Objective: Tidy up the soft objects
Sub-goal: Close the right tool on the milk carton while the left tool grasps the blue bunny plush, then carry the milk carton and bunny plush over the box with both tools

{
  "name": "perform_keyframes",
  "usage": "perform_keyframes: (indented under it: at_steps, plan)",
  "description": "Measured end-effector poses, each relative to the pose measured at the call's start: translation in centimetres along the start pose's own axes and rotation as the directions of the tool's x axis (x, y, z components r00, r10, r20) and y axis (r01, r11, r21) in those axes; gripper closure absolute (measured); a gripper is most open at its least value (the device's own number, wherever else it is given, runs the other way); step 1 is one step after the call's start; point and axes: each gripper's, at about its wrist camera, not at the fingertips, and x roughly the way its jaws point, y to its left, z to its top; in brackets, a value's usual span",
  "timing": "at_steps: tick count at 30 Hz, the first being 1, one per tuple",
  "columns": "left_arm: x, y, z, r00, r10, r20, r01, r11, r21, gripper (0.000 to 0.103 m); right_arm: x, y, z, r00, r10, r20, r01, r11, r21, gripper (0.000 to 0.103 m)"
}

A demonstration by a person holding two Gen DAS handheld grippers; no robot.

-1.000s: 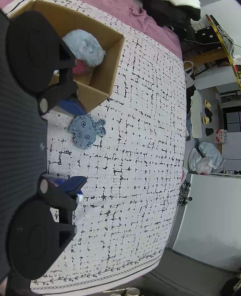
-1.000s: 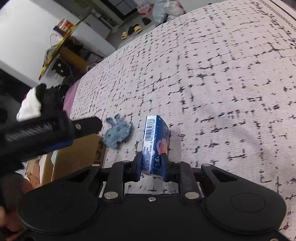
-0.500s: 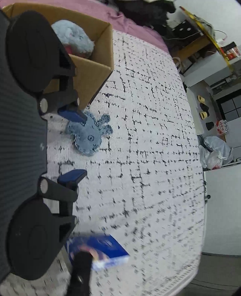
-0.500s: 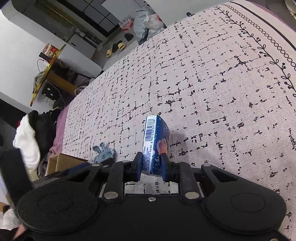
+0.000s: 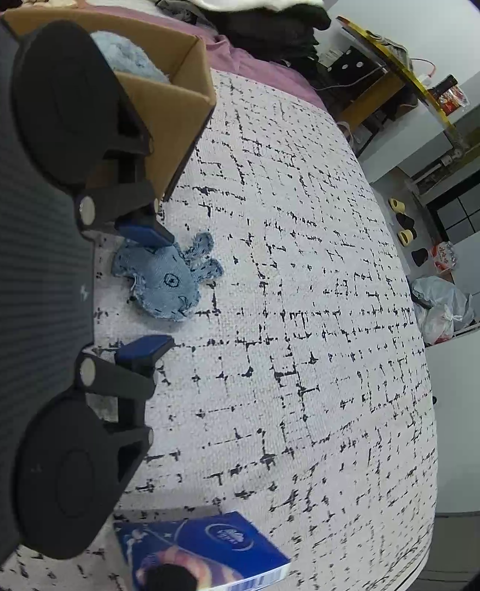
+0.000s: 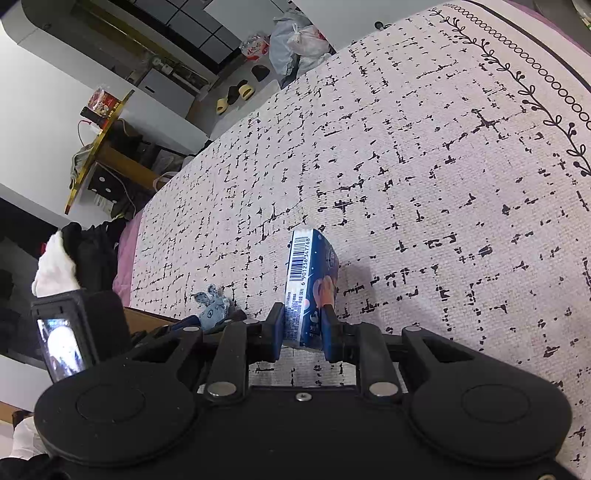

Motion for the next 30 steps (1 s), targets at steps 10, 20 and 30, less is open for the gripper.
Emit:
perform_keyframes:
  at_steps: [10,20,30]
  plan:
    - [-1.7,1.5,0.6,0.998,-0.042,0.048,0.047,0.993,-0.113,0.093,-0.7,0.7,0.2,1.000,0.009,0.024,-0.009,0.999,-0.030,0.082]
    - [-7.8,3.7,1.5,0.974,-0.196,0.113,0.214,0.960,-0.181,0.096,-2.4,2.0,-0.2,0.998,0.027,0.050,-0.024,0.997,-0.078,0.082]
    - [-14.0,8.1,0.6,0.946,-0.285,0.154,0.315,0.920,-0.232,0.096,-5.3,3.0,-1.7,0.996,-0.012,0.088,0.022,0.993,-0.114,0.083]
